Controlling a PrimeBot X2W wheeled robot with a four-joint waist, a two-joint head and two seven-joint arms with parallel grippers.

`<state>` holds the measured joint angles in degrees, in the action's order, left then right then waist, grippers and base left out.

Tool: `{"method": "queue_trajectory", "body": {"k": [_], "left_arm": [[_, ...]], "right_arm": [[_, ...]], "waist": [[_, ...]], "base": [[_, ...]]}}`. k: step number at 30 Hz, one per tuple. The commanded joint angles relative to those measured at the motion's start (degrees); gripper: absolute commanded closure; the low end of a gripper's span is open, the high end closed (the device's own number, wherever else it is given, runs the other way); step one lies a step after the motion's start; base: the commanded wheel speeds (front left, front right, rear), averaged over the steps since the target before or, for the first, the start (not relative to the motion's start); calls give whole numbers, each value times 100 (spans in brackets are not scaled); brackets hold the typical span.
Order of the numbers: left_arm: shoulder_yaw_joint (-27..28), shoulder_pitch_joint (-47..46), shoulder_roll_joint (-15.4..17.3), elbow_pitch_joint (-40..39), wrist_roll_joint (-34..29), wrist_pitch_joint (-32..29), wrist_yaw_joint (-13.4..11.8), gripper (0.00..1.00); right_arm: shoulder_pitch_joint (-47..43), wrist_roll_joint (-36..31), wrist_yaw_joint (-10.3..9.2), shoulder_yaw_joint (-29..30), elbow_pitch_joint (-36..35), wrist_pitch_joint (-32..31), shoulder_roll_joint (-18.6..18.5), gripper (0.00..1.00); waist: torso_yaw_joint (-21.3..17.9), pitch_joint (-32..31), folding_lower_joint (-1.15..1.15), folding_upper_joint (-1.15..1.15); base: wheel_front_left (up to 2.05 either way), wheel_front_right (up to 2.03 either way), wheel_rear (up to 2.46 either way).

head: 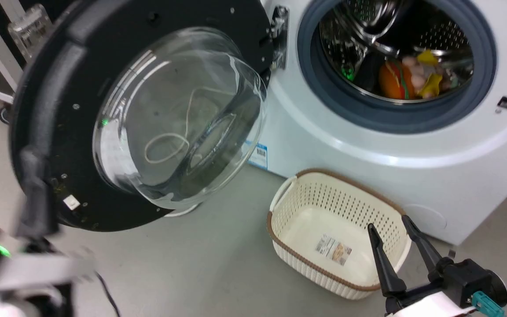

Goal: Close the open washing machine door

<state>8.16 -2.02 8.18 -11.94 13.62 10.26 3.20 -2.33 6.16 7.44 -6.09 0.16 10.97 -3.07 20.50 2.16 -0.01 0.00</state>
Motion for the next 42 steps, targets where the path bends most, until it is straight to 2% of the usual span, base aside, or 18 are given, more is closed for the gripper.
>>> {"method": "queue_trajectory", "body": {"k": [1, 3, 4, 5, 6, 7, 17, 20, 25, 29, 31, 34, 38, 39, 42], "left_arm": [[295, -424, 210, -43, 402, -153, 51, 100], [430, -595, 302, -6, 591, -241, 60, 100], [676, -929, 532, 122, 891, -440, 67, 100], [676, -929, 532, 122, 891, -440, 67, 100], [911, -1242, 764, 317, 1139, -647, 28, 100], [911, -1242, 764, 317, 1139, -647, 28, 100], [2131, -2568, 1441, 2093, 2986, -2023, -552, 100], [2389, -2845, 1490, 2645, 3612, -2577, -718, 100], [2660, -3138, 1374, 3139, 4707, -3692, -911, 100], [2655, -3069, 1311, 3145, 5333, -4581, -836, 100], [2619, -2981, 1227, 2999, 5644, -5003, -692, 100], [2562, -2749, 1063, 2710, 5981, -5518, -621, 100], [2431, -2352, 854, 2330, 6276, -6113, -679, 100], [2205, -1968, 657, 2019, 6421, -6589, -723, 100], [1963, -1611, 367, 1648, 6586, -6976, -779, 100]], "right_arm": [[31, -54, 4, -34, -40, 68, 15, 0], [55, -63, 4, -42, -43, 80, 13, 0], [108, -66, 4, -57, -48, 103, -5, 0], [108, -66, 4, -57, -48, 103, -5, 0], [163, -53, 4, -86, -51, 127, -26, 0], [163, -53, 4, -86, -51, 127, -26, 0], [335, 41, 4, -217, -43, 246, -147, 0], [365, 67, 4, -222, -45, 282, -169, 0], [386, 98, 4, -271, -37, 342, -198, 0], [426, 137, 4, -286, -12, 389, -209, 0], [436, 150, 5, -282, 0, 403, -209, 0], [421, 156, 5, -261, 20, 403, -195, 0], [375, 169, 5, -258, 72, 403, -157, 0], [355, 188, 5, -271, 130, 403, -127, 0], [321, 181, 5, -164, 169, 403, -85, 0]], "waist": [[-46, 191, 1, 0], [-60, 246, 1, 0], [-87, 341, 1, 0], [-87, 341, 1, 0], [-124, 426, 1, 0], [-124, 426, 1, 0], [-281, 736, 1, 0], [-294, 803, 1, 0], [-273, 880, 1, 0], [-254, 913, 1, 0], [-251, 902, 1, 0], [-261, 844, 1, 0], [-279, 713, 1, 0], [-321, 549, 1, 0], [-361, 361, 1, 0]], "base": [[0, 0, 0], [0, 0, 0], [0, 0, 0], [0, 0, 0], [0, 0, 0], [0, 0, 0], [0, 0, 0], [0, 0, 0], [0, 0, 0], [0, 0, 0], [0, 0, 0], [0, 0, 0], [0, 0, 0], [0, 0, 0], [0, 0, 0]]}}
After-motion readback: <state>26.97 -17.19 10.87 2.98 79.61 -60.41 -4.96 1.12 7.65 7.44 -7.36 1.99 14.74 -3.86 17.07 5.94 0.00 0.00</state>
